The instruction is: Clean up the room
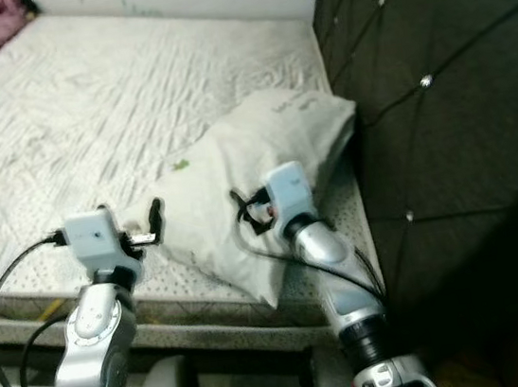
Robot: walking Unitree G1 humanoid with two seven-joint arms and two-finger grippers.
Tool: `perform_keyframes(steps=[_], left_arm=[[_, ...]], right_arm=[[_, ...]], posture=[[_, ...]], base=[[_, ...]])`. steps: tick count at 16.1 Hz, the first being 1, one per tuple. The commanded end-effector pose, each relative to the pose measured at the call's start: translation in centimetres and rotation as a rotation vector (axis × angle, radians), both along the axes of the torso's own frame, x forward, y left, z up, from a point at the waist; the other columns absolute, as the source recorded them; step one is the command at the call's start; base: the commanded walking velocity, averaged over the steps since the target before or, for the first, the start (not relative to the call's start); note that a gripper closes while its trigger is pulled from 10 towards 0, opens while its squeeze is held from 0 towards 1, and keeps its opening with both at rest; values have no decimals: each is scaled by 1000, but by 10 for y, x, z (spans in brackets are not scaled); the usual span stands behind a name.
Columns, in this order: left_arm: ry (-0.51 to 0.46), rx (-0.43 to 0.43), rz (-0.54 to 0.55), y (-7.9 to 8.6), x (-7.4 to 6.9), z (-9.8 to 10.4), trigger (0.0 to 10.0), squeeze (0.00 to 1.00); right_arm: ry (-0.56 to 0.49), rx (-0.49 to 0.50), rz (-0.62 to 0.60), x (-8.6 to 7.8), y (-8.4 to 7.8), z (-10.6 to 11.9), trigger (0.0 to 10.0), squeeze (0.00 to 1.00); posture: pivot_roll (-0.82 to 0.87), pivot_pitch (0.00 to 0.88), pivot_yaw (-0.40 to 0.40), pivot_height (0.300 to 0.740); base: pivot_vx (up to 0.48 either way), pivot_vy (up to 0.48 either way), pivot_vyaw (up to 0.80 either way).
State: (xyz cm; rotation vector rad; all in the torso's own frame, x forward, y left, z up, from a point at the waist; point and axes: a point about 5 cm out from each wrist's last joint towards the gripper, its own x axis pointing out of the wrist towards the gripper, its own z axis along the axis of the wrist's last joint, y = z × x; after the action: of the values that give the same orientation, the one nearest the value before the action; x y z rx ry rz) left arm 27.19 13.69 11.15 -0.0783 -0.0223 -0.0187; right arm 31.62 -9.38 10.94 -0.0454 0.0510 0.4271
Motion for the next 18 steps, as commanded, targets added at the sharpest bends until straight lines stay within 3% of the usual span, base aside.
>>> perform_keyframes(steps=[1, 4, 5, 6, 9, 13, 15, 18], left_arm=[[37, 12, 44, 7, -2, -5, 10000, 0], [54, -2, 55, 13, -4, -7, 10000, 0], [63, -12, -26, 9, -4, -6, 10000, 0], [33, 39, -62, 9, -6, -3, 10000, 0], [13, 190, -16, 18, -8, -2, 10000, 0], [28, 174, 12, 27, -3, -1, 10000, 0], [22, 125, -57, 21, -1, 2, 10000, 0], [6, 156, -35, 18, -1, 4, 10000, 0]], right_arm=[[16, 10, -7, -4, 2, -4, 10000, 0], [18, 18, -1, -13, 5, -7, 10000, 0], [34, 20, -13, -12, 3, -9, 10000, 0], [37, 19, -7, -13, 2, -8, 10000, 0], [75, -12, -16, -5, -2, -14, 10000, 0], [130, -67, 29, -4, 3, -15, 10000, 0], [168, -97, 33, -6, 2, -22, 10000, 0], [232, -122, 52, -8, 2, -31, 10000, 0]], posture=[[65, 0, -57, 607], [63, 0, -47, 577], [67, 0, -51, 557], [75, 2, -45, 542], [96, 24, -42, 512], [74, 3, -35, 512], [75, 6, -36, 512], [90, 8, -47, 512]], base=[[0, 0, 0], [0, 0, 0], [0, 0, 0], [0, 0, 0], [0, 0, 0], [0, 0, 0], [0, 0, 0], [0, 0, 0]])
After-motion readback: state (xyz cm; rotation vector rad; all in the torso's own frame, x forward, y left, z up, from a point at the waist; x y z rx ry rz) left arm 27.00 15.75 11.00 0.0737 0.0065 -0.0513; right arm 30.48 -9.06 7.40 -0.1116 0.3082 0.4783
